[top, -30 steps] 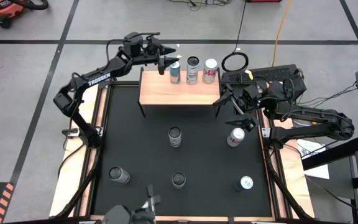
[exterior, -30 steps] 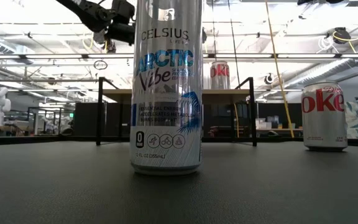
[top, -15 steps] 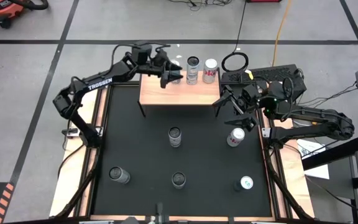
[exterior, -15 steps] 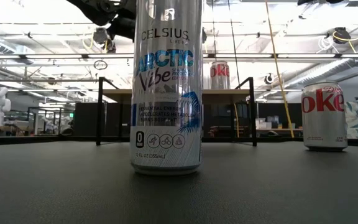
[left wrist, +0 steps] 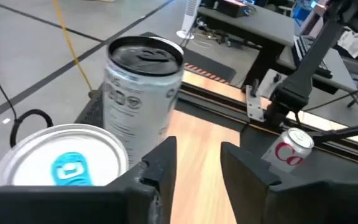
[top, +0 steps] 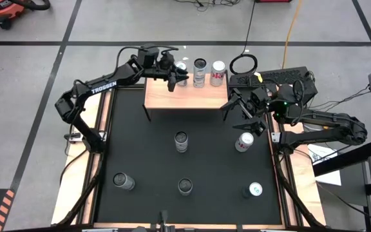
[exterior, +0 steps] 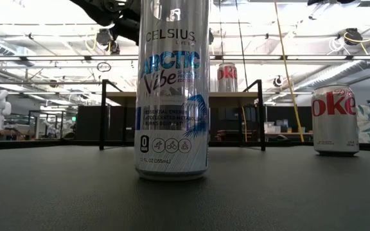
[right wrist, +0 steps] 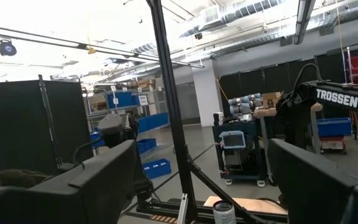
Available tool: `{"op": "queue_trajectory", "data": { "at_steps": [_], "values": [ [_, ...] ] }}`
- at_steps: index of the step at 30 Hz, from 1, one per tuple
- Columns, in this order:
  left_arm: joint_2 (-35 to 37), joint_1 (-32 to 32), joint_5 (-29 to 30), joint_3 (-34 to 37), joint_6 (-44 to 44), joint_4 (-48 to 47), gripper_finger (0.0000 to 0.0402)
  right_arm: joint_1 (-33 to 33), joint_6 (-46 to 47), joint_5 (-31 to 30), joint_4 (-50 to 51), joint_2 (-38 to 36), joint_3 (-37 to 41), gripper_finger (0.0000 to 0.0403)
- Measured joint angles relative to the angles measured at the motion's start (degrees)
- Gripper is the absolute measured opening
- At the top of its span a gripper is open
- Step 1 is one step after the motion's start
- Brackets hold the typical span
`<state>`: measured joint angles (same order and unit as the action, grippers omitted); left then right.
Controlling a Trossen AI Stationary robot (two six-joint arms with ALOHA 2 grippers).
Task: Place canned beverage on shelf
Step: Adjust the blue soda can
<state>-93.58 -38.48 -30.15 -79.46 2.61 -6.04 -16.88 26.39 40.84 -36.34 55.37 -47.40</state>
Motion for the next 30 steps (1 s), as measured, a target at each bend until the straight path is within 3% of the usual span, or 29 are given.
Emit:
{"op": "queue_trajectory", "data": {
  "at_steps": [14, 22, 30],
  "values": [
    [0.0, 0.0, 2.1, 0.0, -0.5, -3.7, 0.0077, 0.0, 0.0, 0.0, 0.0, 0.0, 0.0, 0.0345],
    [0.0, 0.0, 6.7, 0.0, -1.5, -4.0, 0.0072, 0.0, 0.0, 0.0, 1.1, 0.0, 0.0, 0.0345],
    [0.0, 0.0, 7.3, 0.0, -1.5, -4.2, 0.0072, 0.0, 0.0, 0.0, 1.5, 0.0, 0.0, 0.0345]
  ]
}}
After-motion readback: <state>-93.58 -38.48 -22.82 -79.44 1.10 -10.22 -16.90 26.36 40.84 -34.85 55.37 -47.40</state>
